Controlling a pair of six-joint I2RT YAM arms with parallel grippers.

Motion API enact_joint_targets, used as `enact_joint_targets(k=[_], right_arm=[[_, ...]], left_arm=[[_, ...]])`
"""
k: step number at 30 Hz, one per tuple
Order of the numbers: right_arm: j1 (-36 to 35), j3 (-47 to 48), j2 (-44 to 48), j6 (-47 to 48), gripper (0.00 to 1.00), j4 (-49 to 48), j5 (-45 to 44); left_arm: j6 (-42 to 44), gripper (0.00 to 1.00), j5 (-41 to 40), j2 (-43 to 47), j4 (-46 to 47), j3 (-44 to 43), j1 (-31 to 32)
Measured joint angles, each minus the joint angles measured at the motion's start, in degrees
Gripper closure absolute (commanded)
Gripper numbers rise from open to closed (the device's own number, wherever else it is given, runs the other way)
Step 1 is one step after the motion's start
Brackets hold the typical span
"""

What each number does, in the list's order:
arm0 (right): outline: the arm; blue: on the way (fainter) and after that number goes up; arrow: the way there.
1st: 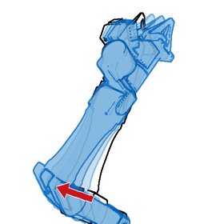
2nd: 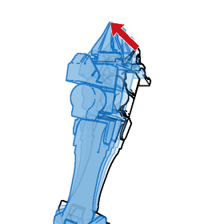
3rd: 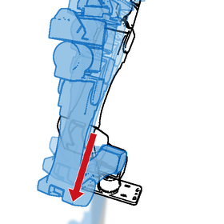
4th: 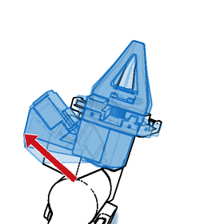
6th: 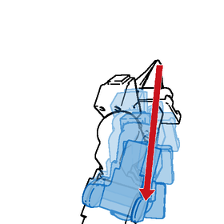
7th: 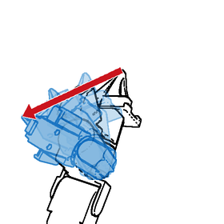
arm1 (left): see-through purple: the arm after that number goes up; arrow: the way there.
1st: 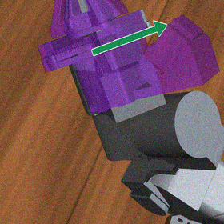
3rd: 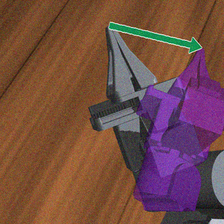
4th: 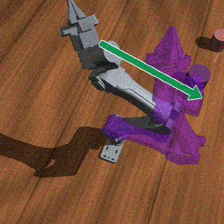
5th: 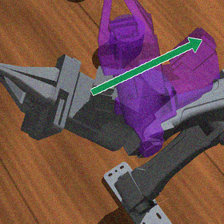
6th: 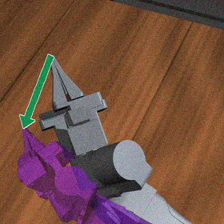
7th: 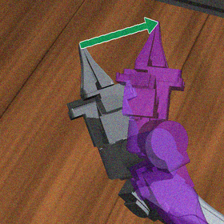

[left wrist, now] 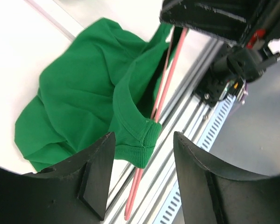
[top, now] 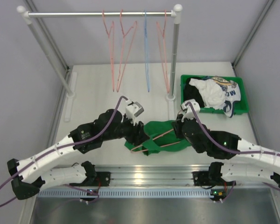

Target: Place the tank top on the hanger

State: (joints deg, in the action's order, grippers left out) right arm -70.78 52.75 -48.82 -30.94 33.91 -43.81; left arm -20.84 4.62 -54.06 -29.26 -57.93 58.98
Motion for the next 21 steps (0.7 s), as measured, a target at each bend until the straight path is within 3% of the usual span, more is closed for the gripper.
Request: enact_joint_targets(k=[14, 21], right_arm=[[-0.04, 3.52, 0.07, 0.92, 1.0, 0.92, 1.68], [-0.07, 4.42, -0.98, 0.94, 1.0, 1.7, 1.68]], left_arm=[[3.52, 0.43, 7.32, -3.39, -3.82, 1.42, 0.85], [3.67, 0.54, 5.79, -5.9, -3.76, 1.49, 3.17]])
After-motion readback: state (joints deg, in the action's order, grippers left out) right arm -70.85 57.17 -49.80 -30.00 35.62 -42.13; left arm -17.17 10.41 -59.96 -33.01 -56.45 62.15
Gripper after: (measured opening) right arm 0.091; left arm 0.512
